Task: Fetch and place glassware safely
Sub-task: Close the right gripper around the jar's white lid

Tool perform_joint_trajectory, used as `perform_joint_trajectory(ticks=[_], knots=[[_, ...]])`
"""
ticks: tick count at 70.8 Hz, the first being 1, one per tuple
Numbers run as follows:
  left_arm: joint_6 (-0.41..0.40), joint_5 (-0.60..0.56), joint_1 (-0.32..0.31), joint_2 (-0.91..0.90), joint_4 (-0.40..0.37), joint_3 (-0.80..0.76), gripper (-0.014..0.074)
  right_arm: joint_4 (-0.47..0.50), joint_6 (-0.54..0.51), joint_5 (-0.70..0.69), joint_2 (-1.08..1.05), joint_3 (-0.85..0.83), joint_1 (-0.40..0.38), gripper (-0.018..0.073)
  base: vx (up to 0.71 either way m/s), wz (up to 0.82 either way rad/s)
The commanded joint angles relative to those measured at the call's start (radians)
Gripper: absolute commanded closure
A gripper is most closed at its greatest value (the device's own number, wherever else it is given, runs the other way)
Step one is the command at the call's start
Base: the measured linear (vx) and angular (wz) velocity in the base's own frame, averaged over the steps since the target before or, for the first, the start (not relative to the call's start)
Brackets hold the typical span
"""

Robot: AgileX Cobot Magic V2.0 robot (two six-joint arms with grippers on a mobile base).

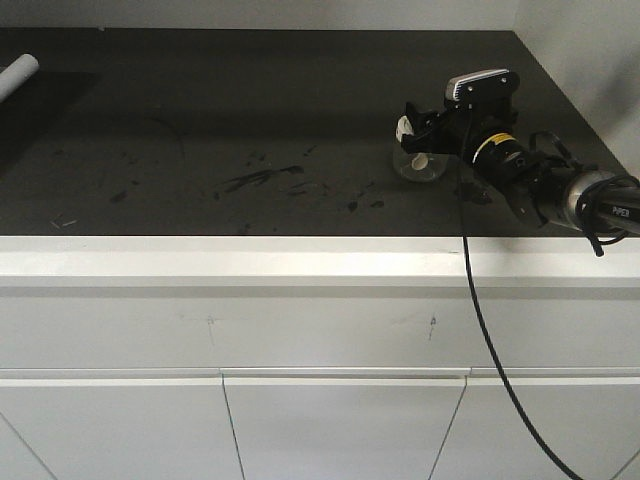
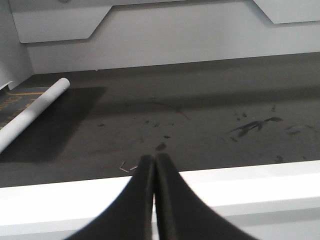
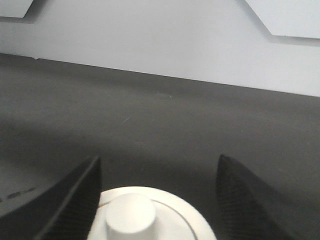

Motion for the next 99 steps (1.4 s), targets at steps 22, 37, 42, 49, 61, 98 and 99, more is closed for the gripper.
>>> perform_joint_trajectory(ticks=[22,37,42,49,61,98,99], knots=[[-0.003,-0.075,-0.006,-0.004,-0.01,-0.025,0.0603,-0.018,0.021,-0.03,-0.053,-0.029,0.003,0.057,0.0,0.0],[-0.003,-0.075,-0.006,-0.004,-0.01,-0.025,0.0603,-0.025,0.064,-0.016,-0.085,-0.029,0.003,0.0566,0.0,0.0],[-0.003,-0.075,-0.006,-0.004,-0.01,-0.025,0.0603,-0.025,0.063,0.005,-0.104,-0.029,0.003,0.0565,0.0,0.0],[-0.003,-0.075,-0.006,-0.004,-0.01,-0.025,0.0603,-0.026,0.064,0.047,-0.14,-0.029,0.003,0.0564,0.0,0.0],[-0.003,-0.075,-0.006,-0.004,-0.01,-0.025,0.0603,-0.052,0.152,0.089,-0.222,-0.018,0.003,0.0563,0.0,0.0],[-0.003,-0.075,-0.006,-0.004,-0.01,-0.025,0.0603,-0.193,0.185,-0.024,-0.659,0.56,0.003,0.0563,0.0,0.0],[-0.003,-0.075,-0.006,-0.004,-0.01,-0.025,0.0603,-0.195,0.185,-0.03,-0.668,0.573,0.003,0.0563,0.0,0.0]])
